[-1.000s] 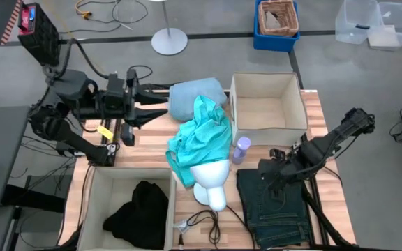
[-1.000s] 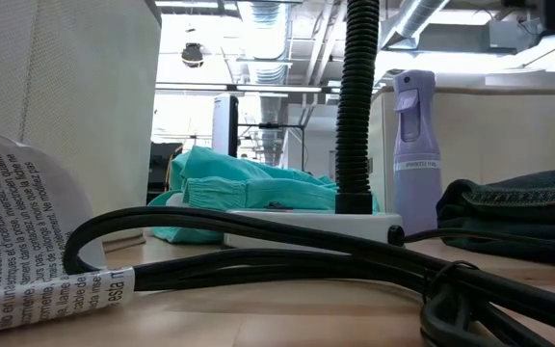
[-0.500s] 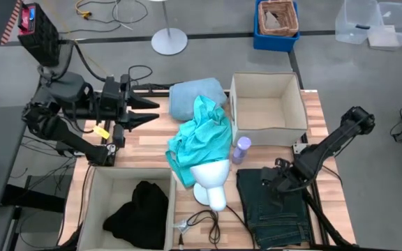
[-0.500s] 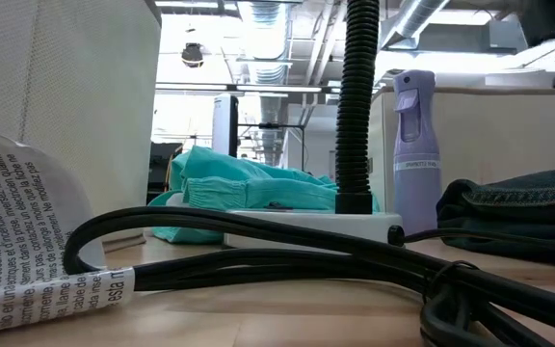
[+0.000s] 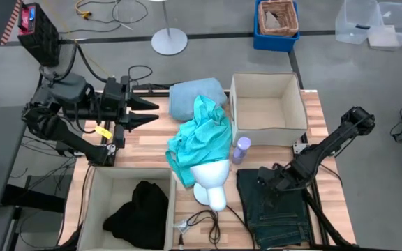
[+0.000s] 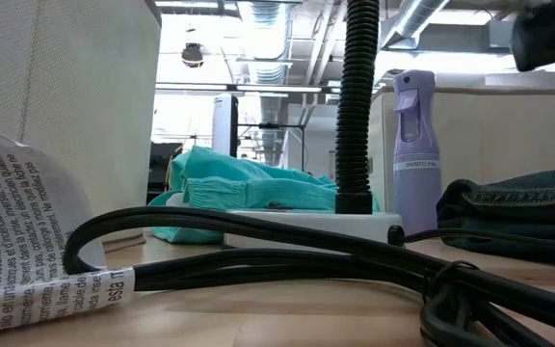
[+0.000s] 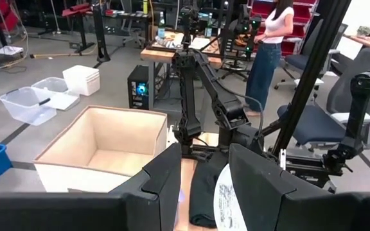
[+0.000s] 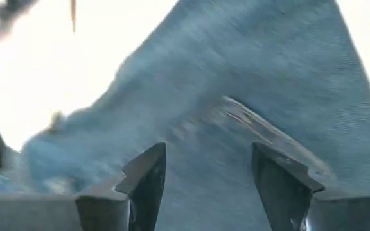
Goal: Sort clothes
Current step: Put the blue jeans into the bottom laundry organizer
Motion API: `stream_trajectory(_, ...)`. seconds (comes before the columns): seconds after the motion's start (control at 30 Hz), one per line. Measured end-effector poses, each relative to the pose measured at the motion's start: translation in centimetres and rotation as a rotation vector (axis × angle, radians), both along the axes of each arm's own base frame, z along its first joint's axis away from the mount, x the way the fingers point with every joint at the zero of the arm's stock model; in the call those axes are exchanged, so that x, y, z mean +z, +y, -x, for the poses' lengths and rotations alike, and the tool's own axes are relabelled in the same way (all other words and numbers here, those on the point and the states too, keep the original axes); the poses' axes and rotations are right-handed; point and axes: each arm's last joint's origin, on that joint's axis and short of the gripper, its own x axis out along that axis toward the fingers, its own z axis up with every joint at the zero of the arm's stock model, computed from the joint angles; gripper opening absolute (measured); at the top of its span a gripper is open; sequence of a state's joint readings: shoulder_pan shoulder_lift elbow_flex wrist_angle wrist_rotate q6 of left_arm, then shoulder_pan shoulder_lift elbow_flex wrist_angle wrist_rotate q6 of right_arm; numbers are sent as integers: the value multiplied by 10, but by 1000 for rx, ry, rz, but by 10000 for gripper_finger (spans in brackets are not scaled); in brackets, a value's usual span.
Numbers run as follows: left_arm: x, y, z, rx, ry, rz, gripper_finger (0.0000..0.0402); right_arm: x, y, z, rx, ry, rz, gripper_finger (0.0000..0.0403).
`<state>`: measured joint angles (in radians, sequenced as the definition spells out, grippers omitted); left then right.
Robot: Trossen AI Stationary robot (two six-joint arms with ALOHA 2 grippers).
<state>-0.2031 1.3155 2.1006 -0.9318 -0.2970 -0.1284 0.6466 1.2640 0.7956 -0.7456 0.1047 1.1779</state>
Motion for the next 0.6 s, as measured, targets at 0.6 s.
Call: stream_trajectory(0.6,-3,0,1,-4,33,-5,125,-10,35,-55,-143,-130,-27,241)
